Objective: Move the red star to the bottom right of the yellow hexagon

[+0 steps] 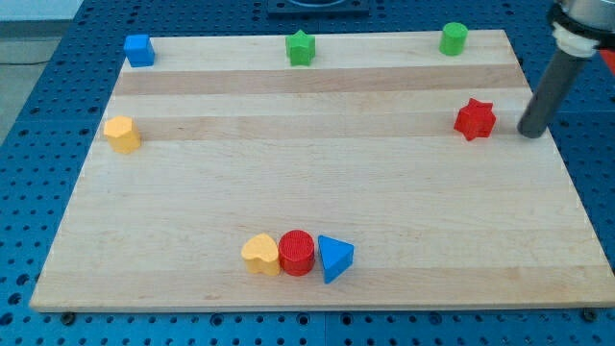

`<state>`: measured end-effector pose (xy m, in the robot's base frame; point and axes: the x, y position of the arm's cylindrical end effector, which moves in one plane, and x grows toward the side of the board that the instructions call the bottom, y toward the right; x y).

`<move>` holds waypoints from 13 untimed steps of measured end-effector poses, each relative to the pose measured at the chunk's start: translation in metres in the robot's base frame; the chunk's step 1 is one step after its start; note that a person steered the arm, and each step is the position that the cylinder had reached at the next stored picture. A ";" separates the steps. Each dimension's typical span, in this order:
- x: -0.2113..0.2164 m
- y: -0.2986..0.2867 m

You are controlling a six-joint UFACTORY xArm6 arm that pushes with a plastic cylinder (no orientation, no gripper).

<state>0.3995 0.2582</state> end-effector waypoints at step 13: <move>0.073 -0.347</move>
<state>0.4723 -0.0885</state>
